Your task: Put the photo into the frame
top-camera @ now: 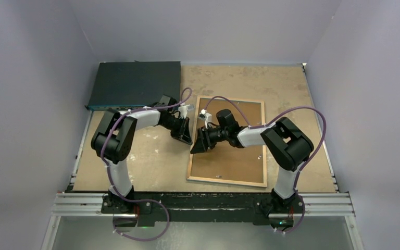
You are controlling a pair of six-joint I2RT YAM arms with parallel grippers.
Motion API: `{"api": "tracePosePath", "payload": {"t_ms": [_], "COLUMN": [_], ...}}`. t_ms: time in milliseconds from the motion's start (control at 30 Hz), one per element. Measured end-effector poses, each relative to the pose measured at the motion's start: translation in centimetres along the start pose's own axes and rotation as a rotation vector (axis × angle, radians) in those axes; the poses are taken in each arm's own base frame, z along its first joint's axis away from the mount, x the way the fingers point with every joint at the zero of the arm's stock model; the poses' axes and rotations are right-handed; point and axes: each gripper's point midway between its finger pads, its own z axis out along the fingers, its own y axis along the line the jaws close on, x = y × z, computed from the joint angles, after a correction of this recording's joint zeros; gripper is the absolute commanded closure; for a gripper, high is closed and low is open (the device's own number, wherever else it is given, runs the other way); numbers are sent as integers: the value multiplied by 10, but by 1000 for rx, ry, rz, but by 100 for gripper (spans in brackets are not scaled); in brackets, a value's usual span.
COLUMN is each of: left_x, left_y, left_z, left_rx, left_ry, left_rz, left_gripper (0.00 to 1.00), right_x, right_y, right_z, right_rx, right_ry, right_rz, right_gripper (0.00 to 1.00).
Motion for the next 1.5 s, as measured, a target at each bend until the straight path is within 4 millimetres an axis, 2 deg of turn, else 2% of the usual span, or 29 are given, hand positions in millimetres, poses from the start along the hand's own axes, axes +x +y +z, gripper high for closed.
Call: {"api": "tracePosePath", "payload": {"t_ms": [433,1067,1500], "left_x": [-1,-2,-2], "left_y": [-1,-1,-1], "left_z": [1,1,1], "left_rx": [0,0,0], "left_ry": [0,-1,-2], "left_rz": [8,10,10], "left_gripper": [100,100,100], "right_x": [-13,-6,-2], "right_y": [-8,-9,-5], "right_z": [1,-5,-3], "right_rx": [27,42,16], "right_ry": [-22,-10,7], "right_rz": [-42,-76,-81], "right_gripper": [40,40,45]}}
